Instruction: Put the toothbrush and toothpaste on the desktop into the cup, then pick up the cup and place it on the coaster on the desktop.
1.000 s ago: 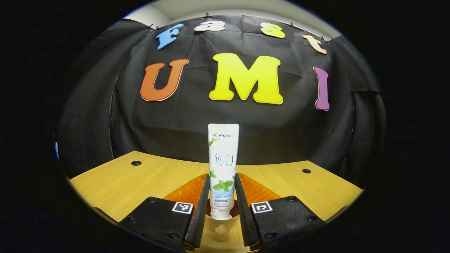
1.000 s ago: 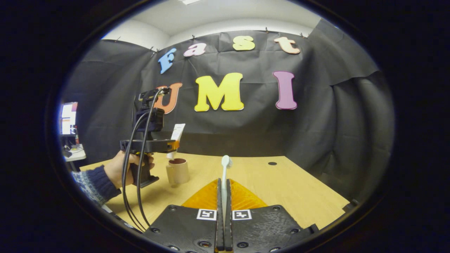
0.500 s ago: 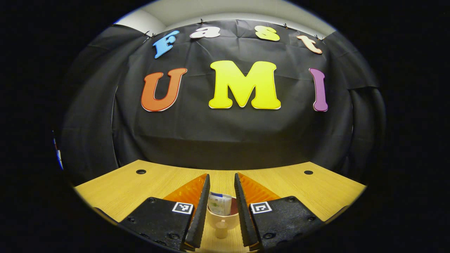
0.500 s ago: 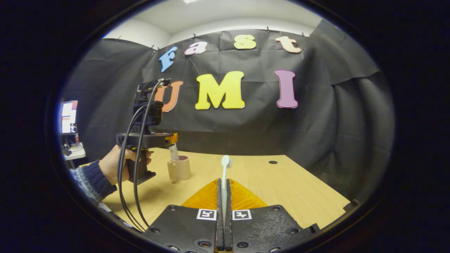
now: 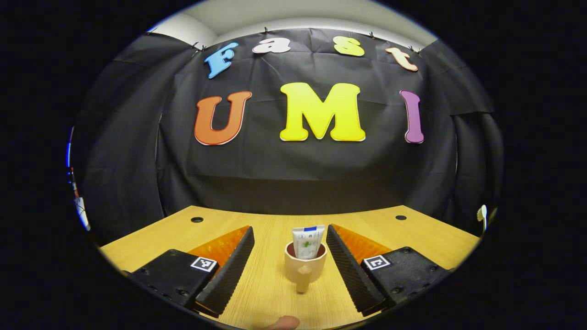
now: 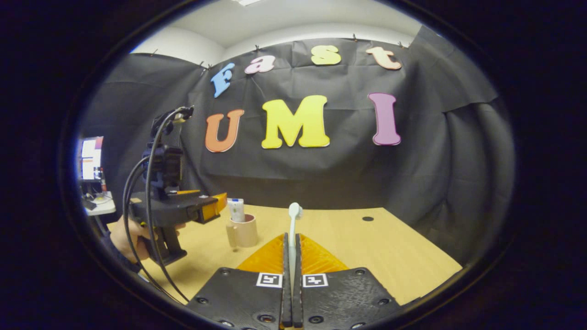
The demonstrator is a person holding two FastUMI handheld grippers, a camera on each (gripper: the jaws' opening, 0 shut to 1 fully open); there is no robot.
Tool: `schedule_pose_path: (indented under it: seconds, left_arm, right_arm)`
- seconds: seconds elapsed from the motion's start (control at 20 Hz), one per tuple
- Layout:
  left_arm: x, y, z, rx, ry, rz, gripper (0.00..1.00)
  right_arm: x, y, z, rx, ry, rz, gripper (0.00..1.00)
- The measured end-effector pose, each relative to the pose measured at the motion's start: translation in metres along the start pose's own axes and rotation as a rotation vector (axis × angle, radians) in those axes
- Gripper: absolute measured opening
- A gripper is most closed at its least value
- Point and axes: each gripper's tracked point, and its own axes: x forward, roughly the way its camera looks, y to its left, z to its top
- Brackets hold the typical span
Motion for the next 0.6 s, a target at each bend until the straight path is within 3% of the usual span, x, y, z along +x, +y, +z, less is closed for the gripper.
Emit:
schedule_pose_path:
  seconds: [0.2,0.4,0.6]
  left_arm:
    - [-0.027,0.013,-0.03,-0.041,0.068,-0.015,1.0]
    - [-0.054,0.023,-0.05,-0.032,0.079,-0.022,0.99]
    - [-0.073,0.026,-0.057,-0.037,0.077,-0.05,1.0]
  right_arm:
    - [0.036,0.031,0.022,-0.006,0.001,0.049,0.0]
    - [0.081,0.063,0.046,-0.003,-0.014,0.082,0.04]
    - [0.129,0.095,0.074,0.051,-0.034,0.093,0.01]
